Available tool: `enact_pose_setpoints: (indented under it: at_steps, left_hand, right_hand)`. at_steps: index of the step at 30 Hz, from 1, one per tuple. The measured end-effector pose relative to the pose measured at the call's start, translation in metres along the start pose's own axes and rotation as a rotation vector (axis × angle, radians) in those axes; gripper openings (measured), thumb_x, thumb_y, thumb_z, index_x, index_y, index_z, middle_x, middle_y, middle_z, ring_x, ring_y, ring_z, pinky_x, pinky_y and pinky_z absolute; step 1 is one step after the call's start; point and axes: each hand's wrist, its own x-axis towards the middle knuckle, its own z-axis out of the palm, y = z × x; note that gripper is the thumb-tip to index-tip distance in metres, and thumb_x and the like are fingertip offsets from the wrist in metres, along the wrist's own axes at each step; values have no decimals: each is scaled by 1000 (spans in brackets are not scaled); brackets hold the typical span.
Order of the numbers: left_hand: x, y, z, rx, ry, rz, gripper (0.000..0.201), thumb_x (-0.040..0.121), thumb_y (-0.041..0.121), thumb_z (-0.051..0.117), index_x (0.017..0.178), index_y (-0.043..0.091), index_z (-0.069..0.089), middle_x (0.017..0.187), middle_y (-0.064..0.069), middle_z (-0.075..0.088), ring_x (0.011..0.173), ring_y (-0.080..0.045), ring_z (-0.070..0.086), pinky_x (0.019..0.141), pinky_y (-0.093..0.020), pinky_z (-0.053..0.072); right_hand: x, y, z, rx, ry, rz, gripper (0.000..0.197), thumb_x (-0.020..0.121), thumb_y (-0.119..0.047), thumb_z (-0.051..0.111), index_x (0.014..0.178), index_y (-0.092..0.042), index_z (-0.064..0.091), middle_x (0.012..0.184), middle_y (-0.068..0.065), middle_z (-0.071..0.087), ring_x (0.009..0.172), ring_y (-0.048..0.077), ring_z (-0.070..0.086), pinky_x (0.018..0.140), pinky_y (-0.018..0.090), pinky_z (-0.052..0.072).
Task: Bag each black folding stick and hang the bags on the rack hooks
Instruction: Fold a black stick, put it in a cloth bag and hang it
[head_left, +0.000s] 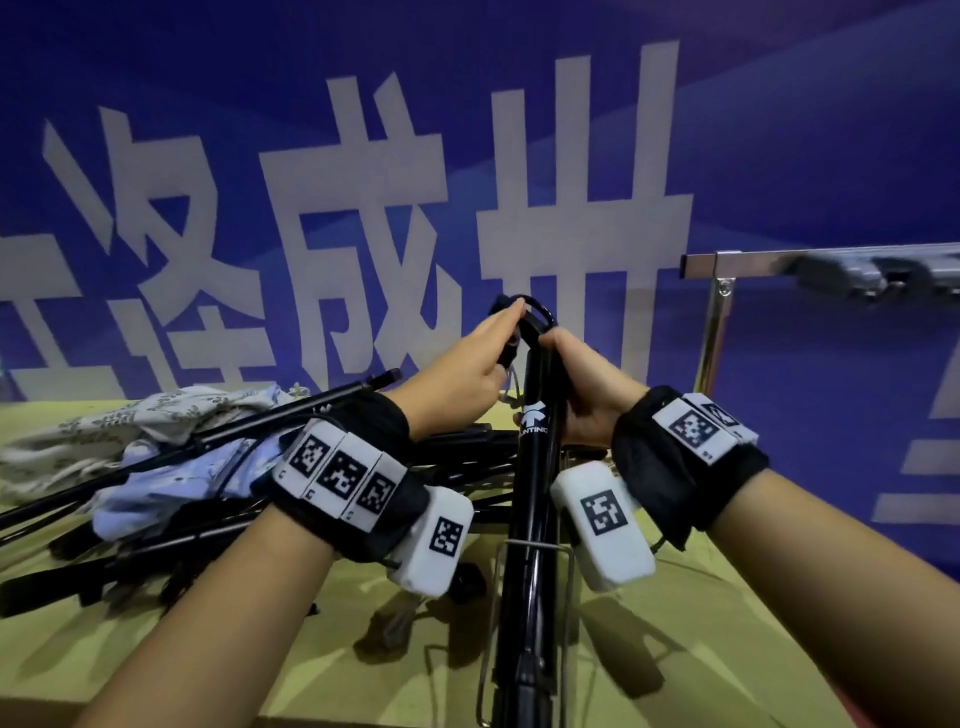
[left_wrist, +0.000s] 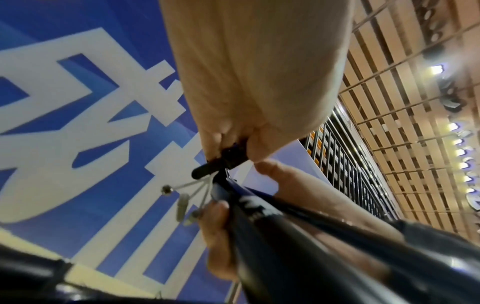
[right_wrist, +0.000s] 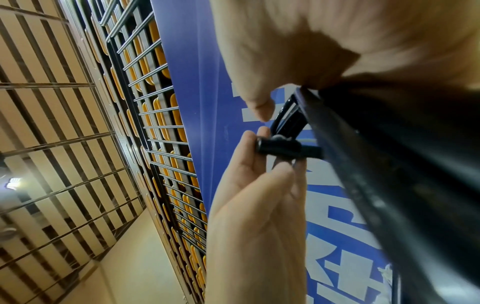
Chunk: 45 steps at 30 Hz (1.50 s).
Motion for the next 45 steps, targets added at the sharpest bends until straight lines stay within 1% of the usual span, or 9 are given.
enact_pose_setpoints:
  at_steps: [4, 13, 19, 24, 29, 34, 38, 41, 45]
  left_hand:
    - [-2, 11, 11, -215, -82, -52, 83, 90, -9, 34, 147, 20, -19, 159, 5, 2, 144, -12, 12, 112, -21, 22]
    - [3, 16, 14, -450, -69, -103, 99, 83, -19, 34, 141, 28, -31, 159, 6, -1, 144, -17, 16, 77, -13, 47]
    - [5, 12, 15, -459, -59, -56, 109, 79, -24, 35, 138, 37, -33, 159, 2, -5, 127, -4, 27, 82, -23, 42]
    - [6, 10, 13, -541, -40, -44, 110, 77, -27, 31, 138, 41, -30, 159, -4, -10, 145, -26, 12, 78, -21, 41]
    - [9, 2, 15, -556, -70, -85, 108, 76, -27, 28, 140, 42, -26, 159, -2, -9, 146, -26, 6, 83, -18, 40]
    - [12, -12, 5, -571, -25, -107, 103, 78, -28, 28, 146, 39, -12, 159, 0, 4, 143, -30, 18, 81, -25, 37]
    - [8, -30, -19, -550, 18, -131, 96, 78, -29, 28, 149, 33, 4, 152, 0, 32, 136, -19, 36, 84, -21, 43]
    - [0, -53, -44, -491, 116, -212, 75, 83, -23, 29, 141, 24, 31, 137, -2, 50, 122, -17, 46, 92, -32, 43]
    - [-9, -95, -81, -380, 236, -444, 41, 91, -6, 37, 122, 18, 51, 114, 2, 61, 106, -17, 56, 85, -33, 45]
  right_hand:
    - [-9, -6, 1, 57, -90, -68, 36, 92, -30, 42, 64, -11, 53, 47, 0, 51, 39, 12, 48, 46, 21, 39]
    - [-8, -3, -5, -10, 9, -36, 20, 87, -30, 56, 81, -11, 58, 67, 4, 51, 56, 15, 48, 58, 26, 38]
    - [-3, -2, -4, 4, 17, -82, 13, 89, -16, 53, 77, -10, 57, 65, 3, 50, 54, 13, 45, 55, 25, 37]
    - [1, 1, -4, -99, 78, -129, 11, 84, -13, 59, 73, -9, 59, 62, 2, 50, 53, 11, 44, 53, 26, 37]
    - [7, -1, -1, -315, 227, -178, 9, 71, -9, 70, 71, -4, 62, 61, 9, 54, 54, 18, 48, 57, 30, 41]
    - [14, -3, 5, -368, 272, -219, 11, 71, -10, 69, 76, -4, 61, 60, 7, 55, 53, 17, 52, 54, 28, 42]
    - [21, -7, 11, -379, 256, -238, 11, 71, -9, 69, 66, -7, 59, 55, 4, 54, 48, 16, 51, 47, 23, 40]
    - [30, -13, 19, -359, 247, -243, 15, 71, -8, 68, 61, -8, 57, 54, 5, 53, 46, 16, 50, 48, 24, 40]
    - [49, -30, 34, -258, 256, -214, 12, 70, -13, 68, 69, -6, 58, 57, 8, 54, 46, 18, 50, 50, 25, 41]
